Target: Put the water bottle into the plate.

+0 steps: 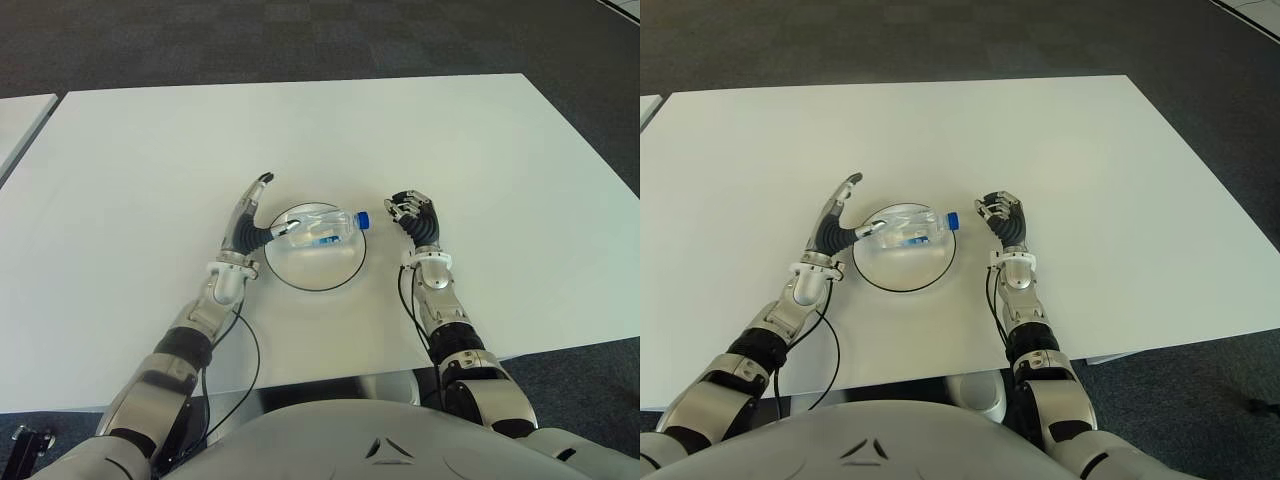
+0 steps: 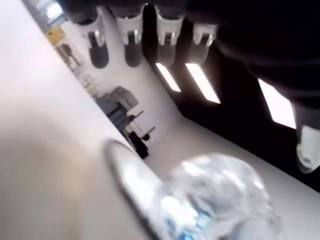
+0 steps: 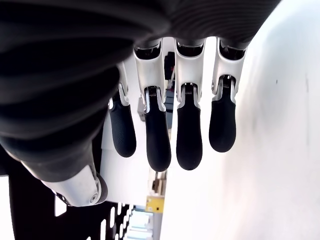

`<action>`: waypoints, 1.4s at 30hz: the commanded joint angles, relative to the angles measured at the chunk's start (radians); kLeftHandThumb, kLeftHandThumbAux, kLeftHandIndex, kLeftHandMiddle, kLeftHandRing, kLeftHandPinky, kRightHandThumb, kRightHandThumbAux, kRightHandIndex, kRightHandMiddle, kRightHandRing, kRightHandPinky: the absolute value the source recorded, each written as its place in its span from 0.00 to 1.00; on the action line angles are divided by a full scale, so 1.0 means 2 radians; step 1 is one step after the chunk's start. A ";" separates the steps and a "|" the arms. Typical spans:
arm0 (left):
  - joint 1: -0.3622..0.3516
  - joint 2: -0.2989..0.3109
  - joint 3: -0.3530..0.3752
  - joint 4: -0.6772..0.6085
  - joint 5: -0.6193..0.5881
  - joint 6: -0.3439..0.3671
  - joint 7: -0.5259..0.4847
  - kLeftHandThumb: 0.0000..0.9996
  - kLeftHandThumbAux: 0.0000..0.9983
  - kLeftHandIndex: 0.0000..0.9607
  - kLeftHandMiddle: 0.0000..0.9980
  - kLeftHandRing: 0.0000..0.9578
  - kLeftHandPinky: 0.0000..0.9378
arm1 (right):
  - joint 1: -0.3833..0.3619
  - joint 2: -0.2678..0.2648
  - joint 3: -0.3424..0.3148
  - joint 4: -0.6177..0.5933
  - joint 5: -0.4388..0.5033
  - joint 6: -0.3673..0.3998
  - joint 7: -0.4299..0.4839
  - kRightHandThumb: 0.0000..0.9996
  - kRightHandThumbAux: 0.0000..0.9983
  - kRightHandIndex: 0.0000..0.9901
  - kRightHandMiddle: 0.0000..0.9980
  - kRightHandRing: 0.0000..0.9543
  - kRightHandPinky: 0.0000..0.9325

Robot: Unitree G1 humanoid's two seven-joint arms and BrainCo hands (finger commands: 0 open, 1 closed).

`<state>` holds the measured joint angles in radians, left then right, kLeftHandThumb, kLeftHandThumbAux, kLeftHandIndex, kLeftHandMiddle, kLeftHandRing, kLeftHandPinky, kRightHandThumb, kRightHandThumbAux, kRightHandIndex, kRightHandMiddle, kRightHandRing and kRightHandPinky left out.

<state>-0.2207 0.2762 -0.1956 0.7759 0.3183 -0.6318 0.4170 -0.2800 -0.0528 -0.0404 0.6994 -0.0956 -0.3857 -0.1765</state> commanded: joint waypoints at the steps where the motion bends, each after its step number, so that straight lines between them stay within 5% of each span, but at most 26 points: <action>1: 0.002 -0.033 0.039 0.025 -0.046 0.008 -0.004 0.01 0.49 0.00 0.00 0.00 0.00 | 0.007 0.001 0.001 -0.003 -0.002 0.015 -0.001 0.71 0.73 0.43 0.51 0.54 0.58; 17: 0.028 -0.078 0.105 0.017 -0.105 -0.011 -0.023 0.00 0.58 0.00 0.00 0.00 0.00 | 0.008 -0.001 0.003 -0.004 -0.003 0.015 0.001 0.71 0.73 0.44 0.52 0.55 0.59; 29: 0.042 -0.098 0.142 0.016 -0.162 -0.015 -0.082 0.00 0.80 0.00 0.00 0.00 0.01 | 0.006 -0.003 0.003 -0.001 -0.002 0.015 0.002 0.71 0.73 0.44 0.52 0.55 0.59; 35: 0.038 -0.097 0.155 0.039 -0.161 0.002 -0.081 0.00 0.83 0.07 0.05 0.03 0.08 | 0.006 -0.003 0.002 0.001 0.000 0.012 0.004 0.71 0.73 0.44 0.52 0.55 0.58; 42: 0.033 -0.097 0.163 0.041 -0.165 0.043 -0.091 0.00 0.89 0.24 0.22 0.25 0.35 | 0.005 -0.002 0.001 0.003 0.001 0.010 0.006 0.71 0.73 0.44 0.51 0.54 0.57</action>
<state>-0.1811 0.0855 0.1212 0.8265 -0.0010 -0.5923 0.2546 -0.2762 -0.0592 -0.0371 0.6944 -0.0942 -0.3753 -0.1688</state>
